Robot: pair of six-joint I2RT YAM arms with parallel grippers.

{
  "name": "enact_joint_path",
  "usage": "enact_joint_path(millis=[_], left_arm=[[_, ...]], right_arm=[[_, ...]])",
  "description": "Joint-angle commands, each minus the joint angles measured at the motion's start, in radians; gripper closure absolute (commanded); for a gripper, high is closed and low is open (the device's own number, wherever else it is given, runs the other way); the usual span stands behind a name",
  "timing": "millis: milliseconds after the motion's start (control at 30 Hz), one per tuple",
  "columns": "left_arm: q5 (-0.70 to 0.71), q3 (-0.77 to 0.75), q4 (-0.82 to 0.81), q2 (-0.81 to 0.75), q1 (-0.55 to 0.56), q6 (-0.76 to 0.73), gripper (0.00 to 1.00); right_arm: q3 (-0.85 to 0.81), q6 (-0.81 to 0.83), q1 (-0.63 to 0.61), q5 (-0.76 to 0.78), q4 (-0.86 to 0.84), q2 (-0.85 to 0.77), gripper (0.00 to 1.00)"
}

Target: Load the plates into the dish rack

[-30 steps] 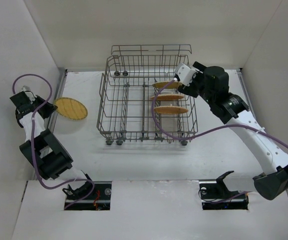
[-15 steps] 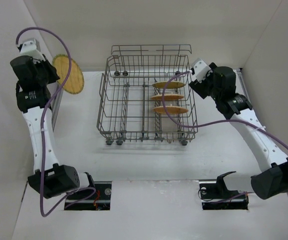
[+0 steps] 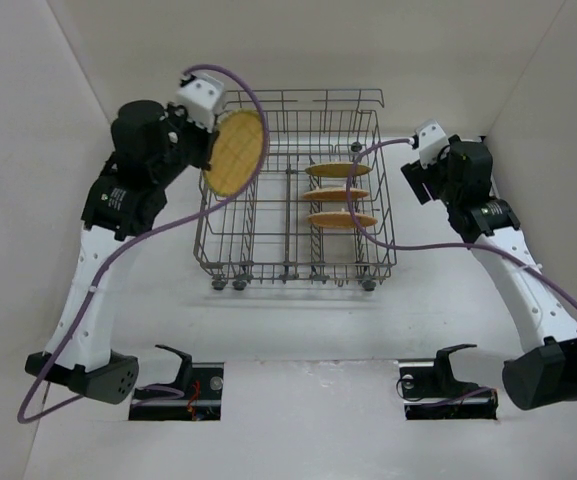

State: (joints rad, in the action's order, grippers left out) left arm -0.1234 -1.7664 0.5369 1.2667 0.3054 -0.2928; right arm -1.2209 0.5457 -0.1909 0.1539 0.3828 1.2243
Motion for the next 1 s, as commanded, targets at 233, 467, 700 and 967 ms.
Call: enact_joint_path(millis=[233,467,700,967], left_arm=[[0.122,-0.033,0.057,-0.013,0.408,-0.200,1.00],[0.185,0.013,0.035,-0.018,0.585,-0.341,1.00],[0.300,0.122,-0.060,-0.041,0.734,-0.505,1.00],[0.403,0.228,-0.207,-0.050,0.866,-0.673,1.00]], right_arm=[[0.041,-0.075,0.070,-0.022,-0.033,-0.078,0.22],[0.052,-0.105,0.092,-0.027,-0.030,-0.091,0.22],[0.066,-0.141,0.124,-0.024,-0.028,-0.094,0.22],[0.086,-0.161,0.152,-0.030,-0.035,-0.106,0.23]])
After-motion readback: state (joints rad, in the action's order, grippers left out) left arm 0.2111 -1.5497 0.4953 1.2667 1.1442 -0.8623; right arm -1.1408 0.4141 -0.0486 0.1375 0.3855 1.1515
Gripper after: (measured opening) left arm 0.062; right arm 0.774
